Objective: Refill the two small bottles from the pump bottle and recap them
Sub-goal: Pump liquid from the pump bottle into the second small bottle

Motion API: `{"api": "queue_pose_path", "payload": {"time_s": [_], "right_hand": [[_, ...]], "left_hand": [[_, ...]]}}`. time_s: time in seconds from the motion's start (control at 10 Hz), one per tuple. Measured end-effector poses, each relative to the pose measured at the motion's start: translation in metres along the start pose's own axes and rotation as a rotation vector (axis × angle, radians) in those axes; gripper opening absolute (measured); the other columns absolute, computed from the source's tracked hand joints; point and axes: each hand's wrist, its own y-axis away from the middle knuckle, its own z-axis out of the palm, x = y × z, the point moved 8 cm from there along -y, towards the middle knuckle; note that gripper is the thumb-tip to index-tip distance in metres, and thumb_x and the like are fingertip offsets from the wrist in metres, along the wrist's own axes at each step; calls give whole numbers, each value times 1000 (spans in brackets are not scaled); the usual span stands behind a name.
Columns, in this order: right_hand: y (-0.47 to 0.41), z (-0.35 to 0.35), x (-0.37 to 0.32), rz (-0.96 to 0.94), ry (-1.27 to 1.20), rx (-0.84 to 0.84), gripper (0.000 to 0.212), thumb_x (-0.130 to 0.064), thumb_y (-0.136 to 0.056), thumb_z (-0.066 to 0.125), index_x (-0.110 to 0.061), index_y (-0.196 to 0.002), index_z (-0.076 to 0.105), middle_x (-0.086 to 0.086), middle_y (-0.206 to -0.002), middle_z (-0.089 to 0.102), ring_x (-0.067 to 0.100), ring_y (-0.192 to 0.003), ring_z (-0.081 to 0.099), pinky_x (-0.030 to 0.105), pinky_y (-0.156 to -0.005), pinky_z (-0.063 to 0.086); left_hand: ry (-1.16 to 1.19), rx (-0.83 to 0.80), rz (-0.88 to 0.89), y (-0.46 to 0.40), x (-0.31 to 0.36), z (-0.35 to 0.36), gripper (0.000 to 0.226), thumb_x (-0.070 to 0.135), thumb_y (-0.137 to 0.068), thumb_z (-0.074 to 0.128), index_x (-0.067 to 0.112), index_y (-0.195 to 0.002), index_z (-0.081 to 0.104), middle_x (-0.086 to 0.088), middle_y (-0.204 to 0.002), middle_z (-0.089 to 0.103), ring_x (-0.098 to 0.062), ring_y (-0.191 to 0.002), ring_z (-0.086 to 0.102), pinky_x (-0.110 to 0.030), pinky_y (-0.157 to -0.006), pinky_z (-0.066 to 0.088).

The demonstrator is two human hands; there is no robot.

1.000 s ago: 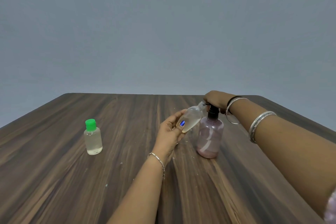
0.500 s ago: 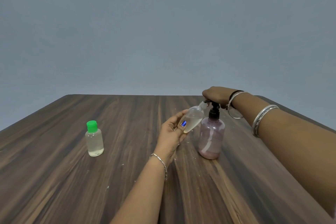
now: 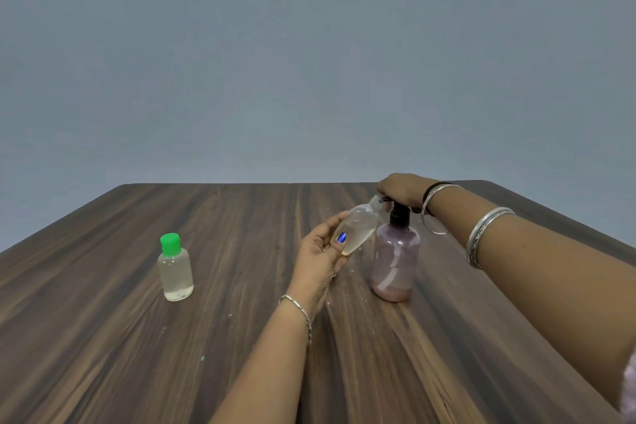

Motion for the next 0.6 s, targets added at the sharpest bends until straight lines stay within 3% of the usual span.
{"api": "queue_pose_path", "payload": {"time_s": [0.1,0.2,0.3,0.6], "right_hand": [[-9,-3,0,-79,113,36,37,-6,-96,34,-13,-60,31,15,-90,51,17,-60,37,21,-50,27],[-19,-7,-2,-128,205,42,34,-5,-95,31,-11,-61,33,6,-69,44,17,-54,33,24,-49,24],[-13,-9,-6,-157,234,3,35,-10,-96,29,-10,-62,37,6,-62,43,17,-50,33,25,-48,24],[-17,-5,-5,-158,281,8,37,-1,-97,32,-12,-62,35,2,-64,39,14,-51,34,6,-31,27]], "left_hand": [[-8,-16,4,0,1,3,30,-1,-91,50,23,-105,63,15,-100,70,-3,-97,65,-20,-83,53],[-9,-16,2,0,0,3,31,-1,-90,50,23,-105,63,15,-100,71,-4,-98,65,-20,-81,54],[6,-12,-5,0,-1,3,31,-1,-90,51,23,-104,63,15,-99,71,-5,-97,66,-20,-79,54],[12,-15,8,-1,1,4,31,-1,-90,50,23,-106,63,14,-101,70,-4,-97,65,-21,-82,54]]}}
